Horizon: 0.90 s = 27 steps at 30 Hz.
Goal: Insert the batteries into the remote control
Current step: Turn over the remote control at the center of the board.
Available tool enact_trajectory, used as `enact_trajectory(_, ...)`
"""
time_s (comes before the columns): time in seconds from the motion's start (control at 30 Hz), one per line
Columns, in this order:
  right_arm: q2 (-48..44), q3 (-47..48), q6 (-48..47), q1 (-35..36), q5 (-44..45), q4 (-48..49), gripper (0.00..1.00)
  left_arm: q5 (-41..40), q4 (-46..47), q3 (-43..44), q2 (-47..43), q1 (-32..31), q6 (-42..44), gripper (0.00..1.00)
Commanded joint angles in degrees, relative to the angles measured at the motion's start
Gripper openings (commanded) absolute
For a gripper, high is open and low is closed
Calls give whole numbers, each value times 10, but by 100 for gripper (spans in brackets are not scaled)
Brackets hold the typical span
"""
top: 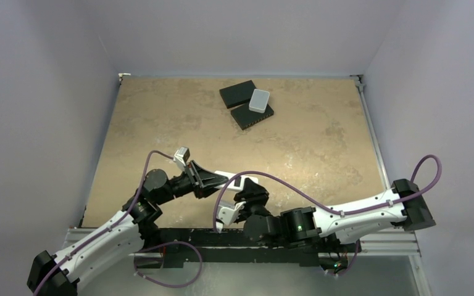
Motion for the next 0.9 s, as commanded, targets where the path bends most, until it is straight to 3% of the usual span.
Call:
enact_trajectory(0.0, -1, 3, 4, -1, 36, 34, 27, 27, 41, -2, -1, 1, -5, 0)
enact_trajectory(0.07, -1, 2, 5, -1, 37, 34, 20, 33, 48, -2, 3, 0, -6, 3)
enact_trajectory(0.27, -6, 1, 20, 0, 42, 33, 4, 42, 75, -2, 4, 0, -3, 43)
enact_trajectory(0.37, -9, 2, 43, 0, 44, 20, 0, 45, 66, 6, 6, 1, 14, 51)
enact_trajectory(0.87, -106, 9, 337, -13, -61, -115, 0, -6, -131, 119, 0, 0, 197, 54)
